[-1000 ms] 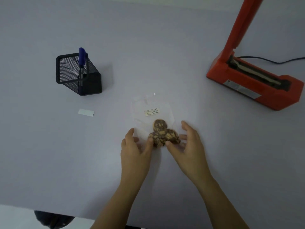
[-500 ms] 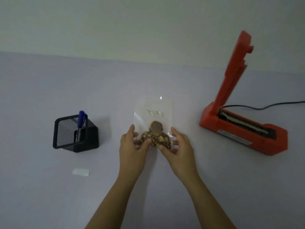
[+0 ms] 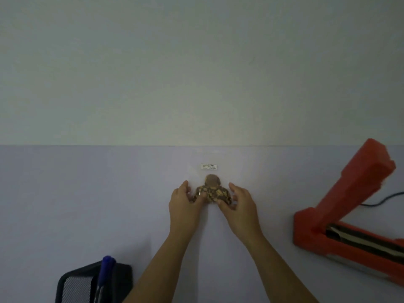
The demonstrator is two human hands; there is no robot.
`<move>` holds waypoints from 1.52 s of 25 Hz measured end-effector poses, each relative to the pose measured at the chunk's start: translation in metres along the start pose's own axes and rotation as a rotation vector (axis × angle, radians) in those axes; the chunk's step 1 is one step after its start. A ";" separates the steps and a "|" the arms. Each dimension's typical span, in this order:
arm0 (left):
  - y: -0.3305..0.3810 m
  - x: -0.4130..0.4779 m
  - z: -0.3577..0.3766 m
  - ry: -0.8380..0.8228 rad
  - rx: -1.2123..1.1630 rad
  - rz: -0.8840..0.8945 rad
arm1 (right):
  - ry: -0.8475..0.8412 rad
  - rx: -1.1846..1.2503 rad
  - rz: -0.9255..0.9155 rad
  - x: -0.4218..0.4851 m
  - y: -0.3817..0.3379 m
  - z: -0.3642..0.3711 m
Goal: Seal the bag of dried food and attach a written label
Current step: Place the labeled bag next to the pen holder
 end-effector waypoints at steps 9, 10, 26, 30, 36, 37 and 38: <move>0.009 0.019 0.003 -0.069 0.097 0.051 | 0.032 -0.153 -0.084 0.020 0.003 0.003; 0.011 0.015 0.001 -0.069 0.110 0.039 | 0.056 -0.172 -0.101 0.016 0.001 0.002; -0.030 -0.155 -0.166 0.013 0.519 -0.184 | -0.395 -0.751 -0.160 -0.142 -0.007 0.050; -0.028 -0.129 -0.161 0.078 0.404 -0.061 | -0.419 -0.748 -0.155 -0.144 -0.006 0.050; 0.038 -0.017 -0.123 0.055 0.327 0.061 | -0.486 -0.739 -0.139 -0.140 -0.008 0.045; 0.048 0.003 -0.113 0.027 0.372 0.071 | -0.490 -0.737 -0.141 -0.138 -0.007 0.046; 0.055 0.020 -0.103 0.009 0.422 0.084 | -0.490 -0.733 -0.143 -0.137 -0.005 0.046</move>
Point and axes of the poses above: each hand's wrist, its own x-axis towards the middle knuckle, its own z-axis out of the palm, y = z × x, the point moved 1 cm from there along x, towards the middle knuckle, and after that the axes turned 2 degrees about x, right-handed, at the moved point
